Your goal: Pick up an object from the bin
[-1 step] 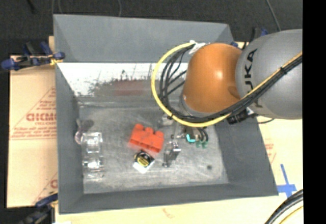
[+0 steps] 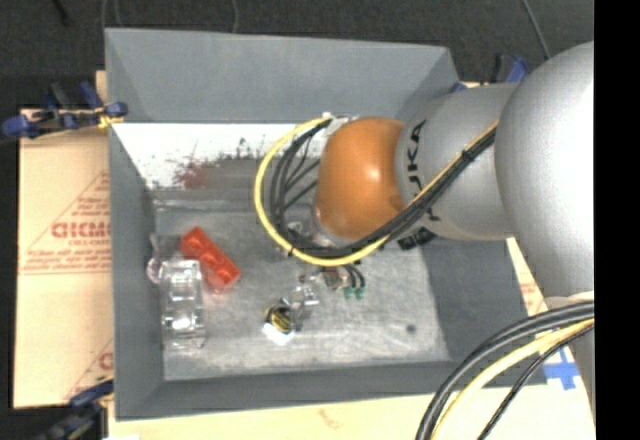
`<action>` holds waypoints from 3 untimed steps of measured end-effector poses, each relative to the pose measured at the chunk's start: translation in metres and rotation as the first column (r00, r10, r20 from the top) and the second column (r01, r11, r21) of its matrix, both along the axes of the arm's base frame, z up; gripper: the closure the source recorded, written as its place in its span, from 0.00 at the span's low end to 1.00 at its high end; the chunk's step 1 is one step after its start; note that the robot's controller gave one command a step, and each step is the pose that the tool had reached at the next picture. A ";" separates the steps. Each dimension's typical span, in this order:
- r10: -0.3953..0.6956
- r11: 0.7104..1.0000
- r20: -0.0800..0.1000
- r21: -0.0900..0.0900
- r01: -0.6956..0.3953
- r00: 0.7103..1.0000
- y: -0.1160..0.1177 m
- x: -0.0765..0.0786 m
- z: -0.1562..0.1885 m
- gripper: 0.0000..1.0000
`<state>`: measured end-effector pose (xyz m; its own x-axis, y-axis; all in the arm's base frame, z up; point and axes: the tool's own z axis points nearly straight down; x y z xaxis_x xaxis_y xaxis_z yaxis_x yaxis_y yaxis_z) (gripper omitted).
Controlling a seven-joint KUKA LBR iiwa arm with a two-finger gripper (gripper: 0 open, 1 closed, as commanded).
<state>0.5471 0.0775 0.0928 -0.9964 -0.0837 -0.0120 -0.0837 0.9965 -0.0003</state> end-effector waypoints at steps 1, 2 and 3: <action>0.092 0.996 0.009 -0.001 -0.092 0.996 -0.002 -0.016 -0.018 0.00; 0.089 0.996 -0.001 0.000 -0.089 0.996 -0.002 -0.018 -0.017 1.00; 0.088 0.996 -0.006 0.000 -0.088 0.996 -0.002 -0.020 -0.020 0.00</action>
Offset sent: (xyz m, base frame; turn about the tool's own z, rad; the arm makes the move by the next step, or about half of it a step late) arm -0.0219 -0.0013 -0.0228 -0.0948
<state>0.5276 0.0759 0.0731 -0.9852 -0.1714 -0.0059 -0.1714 0.9852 0.0005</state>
